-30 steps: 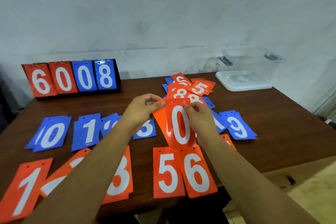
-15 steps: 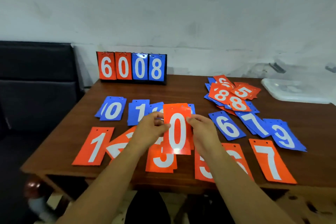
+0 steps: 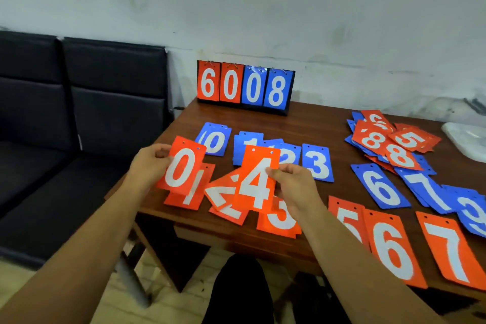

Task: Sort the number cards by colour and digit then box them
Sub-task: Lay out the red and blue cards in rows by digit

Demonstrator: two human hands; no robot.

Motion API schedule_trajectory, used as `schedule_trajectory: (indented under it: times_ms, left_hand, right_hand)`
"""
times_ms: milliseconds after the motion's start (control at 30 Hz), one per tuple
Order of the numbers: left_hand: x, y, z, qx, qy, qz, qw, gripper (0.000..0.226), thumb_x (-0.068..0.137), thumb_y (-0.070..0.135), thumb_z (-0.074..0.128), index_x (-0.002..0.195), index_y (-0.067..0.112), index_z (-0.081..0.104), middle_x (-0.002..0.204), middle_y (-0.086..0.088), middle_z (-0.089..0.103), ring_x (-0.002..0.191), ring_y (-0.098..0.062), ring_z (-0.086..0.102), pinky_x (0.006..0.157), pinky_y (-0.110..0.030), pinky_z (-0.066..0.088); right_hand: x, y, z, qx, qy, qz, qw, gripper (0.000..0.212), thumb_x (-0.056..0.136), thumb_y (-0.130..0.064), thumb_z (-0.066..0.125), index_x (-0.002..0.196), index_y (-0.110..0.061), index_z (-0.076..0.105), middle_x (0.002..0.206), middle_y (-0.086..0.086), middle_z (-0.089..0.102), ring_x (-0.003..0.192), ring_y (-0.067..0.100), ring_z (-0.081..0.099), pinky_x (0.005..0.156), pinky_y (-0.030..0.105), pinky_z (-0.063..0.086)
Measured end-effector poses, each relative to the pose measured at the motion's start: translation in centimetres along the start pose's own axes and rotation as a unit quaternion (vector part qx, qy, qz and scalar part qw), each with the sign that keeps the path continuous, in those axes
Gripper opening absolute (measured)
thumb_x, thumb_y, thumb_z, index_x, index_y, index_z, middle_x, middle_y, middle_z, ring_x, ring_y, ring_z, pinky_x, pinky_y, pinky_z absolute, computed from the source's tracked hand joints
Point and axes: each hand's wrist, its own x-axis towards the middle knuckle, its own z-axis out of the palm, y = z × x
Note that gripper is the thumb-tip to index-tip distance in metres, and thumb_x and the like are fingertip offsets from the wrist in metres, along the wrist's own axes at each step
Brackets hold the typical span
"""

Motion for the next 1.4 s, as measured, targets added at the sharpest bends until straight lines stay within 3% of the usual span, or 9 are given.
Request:
schedule_trajectory:
  times_ms: [167,300,400,567,800,933,1100,1233,1400]
  left_hand:
    - [1.0,-3.3,-2.9,0.131,0.042,-0.036,0.990,0.033,0.090,0.011,0.061,0.123,0.009,0.066,0.120,-0.013,0.068,0.109,-0.029,0.062,0.087,-0.035,0.046]
    - [0.8,-4.1,-2.1,0.208,0.055,-0.041,0.976,0.032,0.094,0.013,0.059,0.125,0.006,0.063,0.121,-0.016,0.066,0.109,-0.031,0.062,0.090,-0.039,0.050]
    - [0.4,-4.0,-1.7,0.274,0.067,-0.014,0.959,0.027,0.093,0.018,0.060,0.116,0.004,0.068,0.113,-0.017,0.066,0.102,-0.032,0.062,0.083,-0.041,0.051]
    - [-0.6,-3.5,-1.1,0.274,0.113,0.048,0.954,0.030,0.094,0.022,0.058,0.119,0.006,0.063,0.124,-0.018,0.053,0.116,-0.036,0.047,0.092,-0.044,0.043]
    - [-6.1,2.2,5.6,0.135,-0.024,0.233,0.963,0.013,0.092,0.019,0.064,0.105,0.016,0.066,0.111,0.002,0.059,0.103,-0.010,0.054,0.083,-0.023,0.045]
    - [-9.2,3.4,9.5,0.121,-0.111,0.284,0.944,0.018,0.092,0.022,0.064,0.109,0.015,0.065,0.114,0.000,0.060,0.107,-0.014,0.056,0.091,-0.030,0.048]
    - [-11.3,3.0,12.7,0.183,-0.204,0.345,0.898,0.045,0.092,0.041,0.062,0.134,0.025,0.056,0.137,0.003,0.053,0.127,-0.016,0.047,0.103,-0.032,0.038]
    - [-11.9,1.8,13.9,0.258,-0.227,0.367,0.865,0.044,0.094,0.039,0.058,0.137,0.030,0.055,0.145,0.006,0.048,0.134,-0.016,0.040,0.112,-0.037,0.029]
    - [-12.0,1.1,14.2,0.256,-0.221,0.372,0.865,0.037,0.095,0.035,0.055,0.130,0.027,0.060,0.144,0.005,0.047,0.135,-0.015,0.038,0.114,-0.040,0.026]
  right_hand:
    - [0.3,0.3,2.7,-0.018,-0.016,0.012,1.000,0.007,0.087,-0.020,0.071,0.086,-0.014,0.070,0.077,-0.004,0.075,0.072,0.010,0.073,0.067,0.030,0.059]
    - [0.3,0.7,3.5,-0.025,-0.011,0.010,1.000,0.008,0.088,-0.024,0.070,0.090,-0.016,0.069,0.080,-0.007,0.073,0.070,0.006,0.072,0.058,0.024,0.057]
    - [0.5,0.9,3.4,-0.031,-0.001,0.012,0.999,0.006,0.088,-0.025,0.071,0.086,-0.020,0.067,0.075,-0.010,0.071,0.062,0.003,0.070,0.050,0.020,0.054]
    - [0.9,0.4,2.0,-0.015,0.016,0.019,1.000,0.008,0.086,-0.024,0.073,0.086,-0.018,0.069,0.071,-0.005,0.074,0.066,0.009,0.073,0.051,0.024,0.055]
    - [2.2,-0.8,-2.1,0.001,0.080,0.014,0.997,0.020,0.082,-0.022,0.076,0.100,-0.017,0.068,0.097,0.004,0.073,0.083,0.017,0.073,0.075,0.038,0.060]
    - [2.1,-0.9,-5.1,-0.020,0.115,0.001,0.993,0.032,0.083,-0.026,0.075,0.112,-0.017,0.066,0.104,0.003,0.072,0.089,0.018,0.071,0.081,0.042,0.059]
    - [1.2,-0.5,-8.5,-0.106,0.190,-0.006,0.976,0.040,0.084,-0.030,0.075,0.120,-0.016,0.064,0.112,0.004,0.069,0.097,0.021,0.067,0.086,0.044,0.057]
    - [-0.3,0.8,-9.9,-0.219,0.208,-0.016,0.953,0.037,0.082,-0.029,0.077,0.114,-0.013,0.065,0.109,0.004,0.067,0.089,0.020,0.065,0.067,0.033,0.055]
    - [-1.4,3.7,-9.3,-0.384,0.181,-0.008,0.905,0.030,0.083,-0.030,0.074,0.108,-0.014,0.067,0.110,0.003,0.067,0.096,0.021,0.063,0.084,0.038,0.055]
